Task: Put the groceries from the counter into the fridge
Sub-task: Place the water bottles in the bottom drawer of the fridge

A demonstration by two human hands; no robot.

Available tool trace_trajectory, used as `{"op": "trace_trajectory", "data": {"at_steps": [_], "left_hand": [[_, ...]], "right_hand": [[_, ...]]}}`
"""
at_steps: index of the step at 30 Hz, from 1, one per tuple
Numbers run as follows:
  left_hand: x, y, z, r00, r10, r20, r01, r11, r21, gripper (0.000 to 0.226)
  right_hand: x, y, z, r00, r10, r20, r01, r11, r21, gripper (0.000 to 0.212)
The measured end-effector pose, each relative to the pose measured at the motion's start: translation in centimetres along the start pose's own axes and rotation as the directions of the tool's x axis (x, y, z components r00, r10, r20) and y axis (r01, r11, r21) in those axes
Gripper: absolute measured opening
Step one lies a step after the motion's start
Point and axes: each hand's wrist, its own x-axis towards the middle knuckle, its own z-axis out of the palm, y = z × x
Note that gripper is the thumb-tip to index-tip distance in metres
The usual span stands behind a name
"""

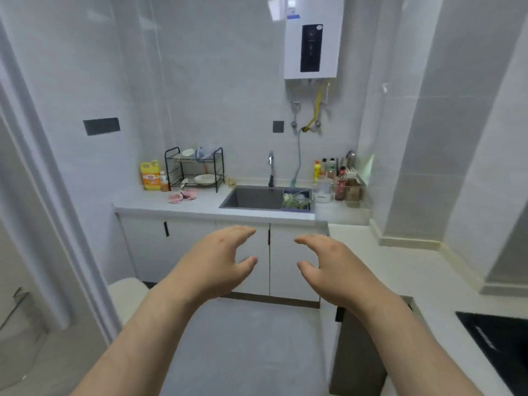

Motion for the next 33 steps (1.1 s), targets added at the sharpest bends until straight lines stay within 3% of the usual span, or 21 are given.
{"op": "trace_trajectory", "data": {"at_steps": [8, 16, 21, 25, 33], "left_hand": [[10.3, 4.0, 6.5, 0.957, 0.247, 0.152, -0.232, 0.967, -0.109, 0.059], [15.4, 10.4, 12.5, 0.822, 0.518, 0.236, -0.473, 0.852, -0.224, 0.059], [15.7, 16.4, 15.4, 0.67, 0.699, 0.249, -0.633, 0.714, -0.3, 0.059], [13.3, 22.9, 16.6, 0.51, 0.83, 0.223, -0.733, 0.556, -0.393, 0.058], [5.7, 33.8, 17.9, 0.248, 0.951, 0.184, -0.78, 0.309, -0.544, 0.05]], "right_hand": [[-0.4, 7.7, -2.0, 0.939, 0.323, -0.118, -0.326, 0.945, -0.003, 0.048], [-4.5, 12.6, -2.4, 0.799, 0.566, -0.202, -0.573, 0.819, 0.029, 0.05], [-11.0, 14.0, -3.6, 0.636, 0.716, -0.288, -0.735, 0.676, 0.055, 0.05], [-17.7, 13.3, -5.1, 0.46, 0.809, -0.365, -0.85, 0.521, 0.083, 0.049], [-31.7, 9.7, -7.4, 0.115, 0.863, -0.492, -0.957, 0.229, 0.178, 0.048]]}}
